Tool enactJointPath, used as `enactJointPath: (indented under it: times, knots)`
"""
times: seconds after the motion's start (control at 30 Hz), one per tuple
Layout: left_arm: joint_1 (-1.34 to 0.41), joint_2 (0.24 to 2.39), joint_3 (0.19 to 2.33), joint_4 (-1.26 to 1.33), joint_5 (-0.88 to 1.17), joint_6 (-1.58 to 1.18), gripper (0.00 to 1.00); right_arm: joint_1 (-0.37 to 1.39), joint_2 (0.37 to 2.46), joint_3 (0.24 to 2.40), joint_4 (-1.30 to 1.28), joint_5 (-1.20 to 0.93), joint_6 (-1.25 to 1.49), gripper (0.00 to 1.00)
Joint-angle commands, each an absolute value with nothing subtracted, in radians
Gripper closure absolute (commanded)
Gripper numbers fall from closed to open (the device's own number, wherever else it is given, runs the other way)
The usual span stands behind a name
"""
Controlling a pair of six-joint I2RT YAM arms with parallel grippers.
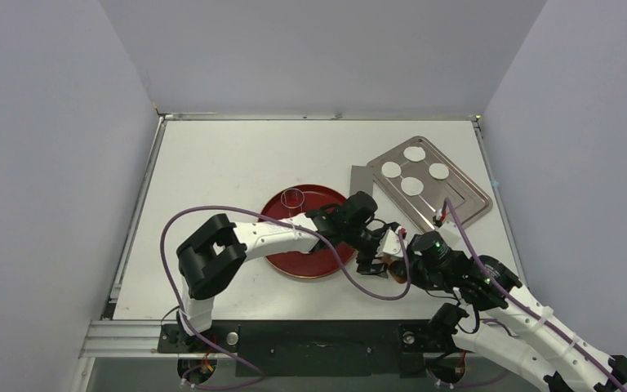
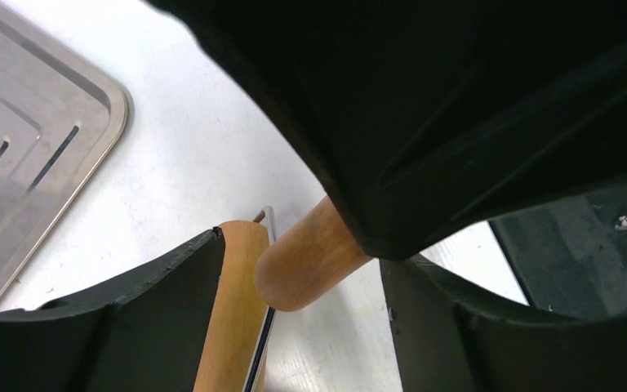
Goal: Roll out the dumpling wrappers from the dough
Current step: Pick up the rolling pin from the center of the board.
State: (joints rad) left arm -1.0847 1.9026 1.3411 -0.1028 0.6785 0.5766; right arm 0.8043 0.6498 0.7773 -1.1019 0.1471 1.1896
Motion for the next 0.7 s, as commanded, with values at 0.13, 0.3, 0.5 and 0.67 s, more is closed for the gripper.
enactJointPath:
  times: [0.13, 0.3, 0.5, 0.67]
  knots:
    - [-1.088, 1.938, 1.392, -0.071, 0.754, 0.551, 0.58, 0.793, 0.627, 0.826, -1.017, 0.152, 1.201, 1.0]
    - [-1.092, 1.937, 1.415, -0.108, 0.767, 0.521, 1.0, 0.783, 0.641, 0.844, -1.01, 0.148, 1.166, 1.0]
    - [-1.042, 1.912, 1.447, -0.126, 0.841, 0.313, 1.0, 0.776, 0.696, 0.97, -1.023, 0.172, 0.944, 0.57]
    - [-1.003, 1.862, 1.42, -0.103, 0.865, 0.212, 1.0, 0.775, 0.709, 1.016, -1.027, 0.194, 0.851, 0.14]
